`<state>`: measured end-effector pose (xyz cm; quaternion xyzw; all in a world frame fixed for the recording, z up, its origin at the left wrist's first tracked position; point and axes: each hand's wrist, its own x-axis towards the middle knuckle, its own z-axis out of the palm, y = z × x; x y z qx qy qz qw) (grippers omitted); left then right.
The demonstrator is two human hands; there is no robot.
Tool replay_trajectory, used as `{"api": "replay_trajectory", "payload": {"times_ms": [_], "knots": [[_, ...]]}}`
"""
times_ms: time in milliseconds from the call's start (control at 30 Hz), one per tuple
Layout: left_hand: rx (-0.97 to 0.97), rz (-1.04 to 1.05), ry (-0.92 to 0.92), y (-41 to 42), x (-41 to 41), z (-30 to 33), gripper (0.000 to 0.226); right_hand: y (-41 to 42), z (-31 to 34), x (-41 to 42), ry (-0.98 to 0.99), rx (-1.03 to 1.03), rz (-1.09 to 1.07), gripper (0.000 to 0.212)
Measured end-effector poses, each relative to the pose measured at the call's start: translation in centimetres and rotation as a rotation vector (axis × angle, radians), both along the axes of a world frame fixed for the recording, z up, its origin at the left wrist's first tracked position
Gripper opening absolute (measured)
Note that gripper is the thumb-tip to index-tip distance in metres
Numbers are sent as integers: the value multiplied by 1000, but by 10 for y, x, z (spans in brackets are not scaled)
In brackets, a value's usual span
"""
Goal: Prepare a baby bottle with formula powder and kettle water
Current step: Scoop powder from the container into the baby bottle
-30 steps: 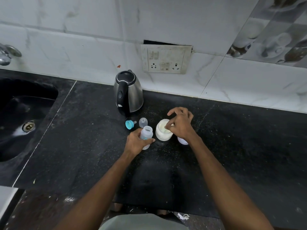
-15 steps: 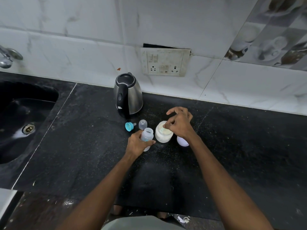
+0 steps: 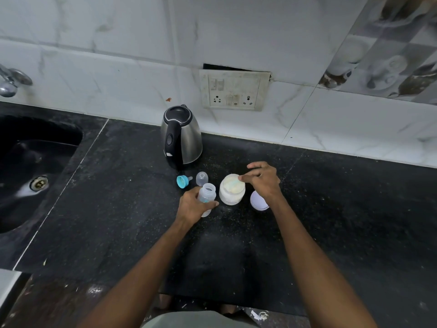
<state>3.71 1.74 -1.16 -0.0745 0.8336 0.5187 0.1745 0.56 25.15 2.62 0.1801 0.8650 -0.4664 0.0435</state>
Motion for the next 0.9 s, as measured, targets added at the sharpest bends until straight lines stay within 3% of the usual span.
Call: {"api": "replay_trajectory", "payload": {"times_ms": [167,333,767,900], "knots": [[2,7,15,1,-3,1,50,11,-1,11,-54,-307,-274,16],[19,42,39,4,-5,2,67,16,-6,23,-91,-431,-432,42],[81,33,125,6,-14,7,56,15,6,35,-52,-615,-544,42],[107,40,135,5,-16,5,68,14,17,36,14,-674,-524,41]]}}
